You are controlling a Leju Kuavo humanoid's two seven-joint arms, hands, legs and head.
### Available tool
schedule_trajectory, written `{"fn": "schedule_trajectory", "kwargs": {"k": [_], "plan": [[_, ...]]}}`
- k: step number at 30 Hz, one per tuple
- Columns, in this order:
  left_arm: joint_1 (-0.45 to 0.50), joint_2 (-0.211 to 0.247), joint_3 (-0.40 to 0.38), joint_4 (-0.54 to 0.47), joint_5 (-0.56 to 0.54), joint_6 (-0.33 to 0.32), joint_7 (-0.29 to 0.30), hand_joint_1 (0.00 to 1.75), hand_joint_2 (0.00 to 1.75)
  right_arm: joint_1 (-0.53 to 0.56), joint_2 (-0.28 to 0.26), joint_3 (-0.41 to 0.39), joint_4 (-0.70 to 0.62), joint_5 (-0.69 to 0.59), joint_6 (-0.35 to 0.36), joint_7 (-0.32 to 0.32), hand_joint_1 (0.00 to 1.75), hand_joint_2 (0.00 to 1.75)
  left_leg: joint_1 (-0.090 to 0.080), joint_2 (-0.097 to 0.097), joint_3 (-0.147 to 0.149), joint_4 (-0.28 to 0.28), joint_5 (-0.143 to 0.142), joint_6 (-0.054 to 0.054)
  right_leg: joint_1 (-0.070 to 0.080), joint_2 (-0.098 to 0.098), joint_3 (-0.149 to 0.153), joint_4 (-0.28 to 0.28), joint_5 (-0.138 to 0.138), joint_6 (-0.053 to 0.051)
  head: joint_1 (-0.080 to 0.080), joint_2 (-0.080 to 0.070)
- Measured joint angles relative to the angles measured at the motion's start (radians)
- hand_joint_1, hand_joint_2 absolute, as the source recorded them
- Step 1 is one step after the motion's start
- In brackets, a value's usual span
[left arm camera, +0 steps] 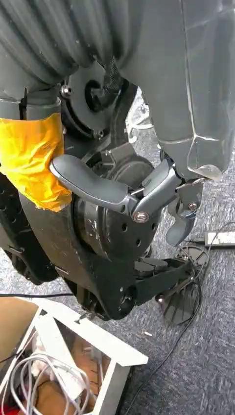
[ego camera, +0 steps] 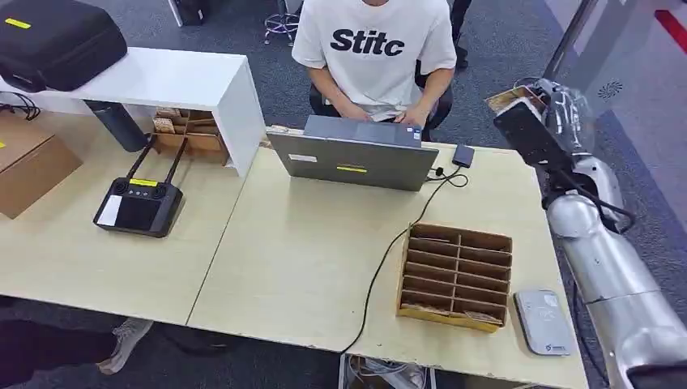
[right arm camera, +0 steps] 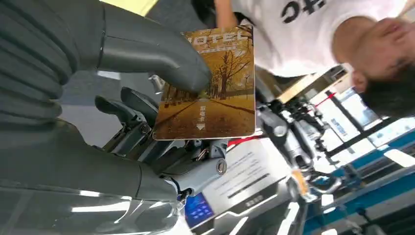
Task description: Pass the card to the sensor for recognition and then transmit it.
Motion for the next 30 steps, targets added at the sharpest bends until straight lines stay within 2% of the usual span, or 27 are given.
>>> {"fn": "schedule_trajectory", "kwargs": {"k": [6,12,16,22,26,30], "plan": [[0.057,-0.059,0.104,-0.064,-0.114,0.009,0.069,0.0,1.75,0.157,-0.088,-0.146,-0.054,-0.048,-0.006,-0.005,1.75,1.75,0.0,0.0,-0.001,0.0,-0.001,0.001,0.0,0.0,-0.001,0.0,0.0,0.0,0.0,0.0],[0.107,-0.143,0.232,-0.122,-0.29,-0.039,0.162,0.0,1.75,0.362,-0.126,-0.301,-0.15,-0.069,-0.008,-0.017,1.75,1.75,0.0,-0.001,-0.002,0.0,-0.001,0.001,0.0,-0.001,-0.001,0.0,-0.001,0.0,0.0,0.0],[0.129,-0.232,0.36,-0.153,-0.447,-0.116,0.234,0.0,1.75,0.509,-0.127,-0.391,-0.238,-0.069,-0.006,-0.017,1.75,1.75,0.0,-0.001,-0.003,-0.001,-0.002,0.001,0.0,-0.002,-0.001,0.0,-0.001,0.001,0.0,0.0],[0.143,-0.401,0.594,-0.201,-0.687,-0.269,0.321,0.0,1.75,0.678,-0.107,-0.481,-0.368,-0.068,-0.005,-0.026,1.75,1.75,0.0,-0.001,-0.003,-0.001,-0.002,0.001,0.0,-0.001,-0.001,0.0,-0.001,0.001,0.0,0.0],[0.143,-0.47,0.708,-0.22,-0.728,-0.295,0.335,0.0,1.75,0.75,-0.087,-0.507,-0.434,-0.066,-0.006,-0.03,1.75,1.75,0.0,0.0,-0.003,-0.001,-0.002,0.001,0.0,-0.001,-0.002,0.0,-0.002,0.001,0.0,0.0],[0.145,-0.497,0.746,-0.229,-0.735,-0.295,0.34,0.0,1.75,0.79,-0.071,-0.516,-0.476,-0.065,-0.006,-0.03,1.75,1.75,0.0,0.0,-0.003,-0.001,-0.002,0.001,0.0,-0.001,-0.002,0.0,-0.002,0.001,0.0,0.0]]}}
